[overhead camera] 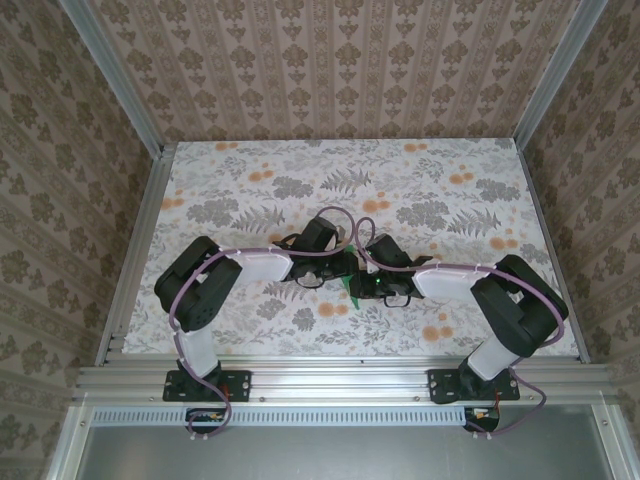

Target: Fold a paper plane with a square sheet of paper (pick it up from the middle)

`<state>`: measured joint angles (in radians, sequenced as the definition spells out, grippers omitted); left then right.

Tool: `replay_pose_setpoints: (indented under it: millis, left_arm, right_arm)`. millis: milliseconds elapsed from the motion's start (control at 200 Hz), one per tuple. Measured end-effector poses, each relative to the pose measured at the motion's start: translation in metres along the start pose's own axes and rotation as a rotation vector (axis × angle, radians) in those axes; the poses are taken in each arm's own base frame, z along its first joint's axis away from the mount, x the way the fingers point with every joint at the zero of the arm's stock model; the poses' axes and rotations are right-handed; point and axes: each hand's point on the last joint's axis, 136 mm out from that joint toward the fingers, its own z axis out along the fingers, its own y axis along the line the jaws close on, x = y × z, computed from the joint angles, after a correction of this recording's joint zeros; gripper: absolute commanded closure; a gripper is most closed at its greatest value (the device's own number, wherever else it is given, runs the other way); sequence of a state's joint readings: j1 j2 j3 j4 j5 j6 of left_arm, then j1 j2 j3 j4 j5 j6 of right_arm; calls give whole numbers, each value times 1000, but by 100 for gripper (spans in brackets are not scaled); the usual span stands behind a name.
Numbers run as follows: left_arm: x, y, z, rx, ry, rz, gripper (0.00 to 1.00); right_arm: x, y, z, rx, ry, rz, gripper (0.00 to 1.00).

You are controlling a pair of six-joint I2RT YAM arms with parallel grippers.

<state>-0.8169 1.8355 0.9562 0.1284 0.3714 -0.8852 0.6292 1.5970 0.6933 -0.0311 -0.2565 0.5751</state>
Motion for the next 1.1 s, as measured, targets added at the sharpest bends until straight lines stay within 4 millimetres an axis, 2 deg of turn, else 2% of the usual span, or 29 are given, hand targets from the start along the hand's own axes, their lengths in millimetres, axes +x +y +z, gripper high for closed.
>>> replay_pose_setpoints:
  millis: [190,340,610,710,855,1100]
  left_arm:
    - [0,0,0,0,0,0,69]
    - [-1,-2,-3,1,-3,6,65]
    - [-20,-24,-33,52,-76,29,60]
    - [-25,-26,-39,58,-93,28,60]
    - [-24,-22,-35,52,-86,23,61]
    - [-14,-3,-14,23,-32,0,61]
  right_arm:
    - [0,-3,1,10,2,6,86]
    - [0,-4,2,11,4,12,87]
    - [0,-4,3,0,11,19,86]
    - [0,-4,3,0,11,19,85]
    - [1,-4,3,-3,13,21,84]
    - [0,-3,3,-9,14,24,83]
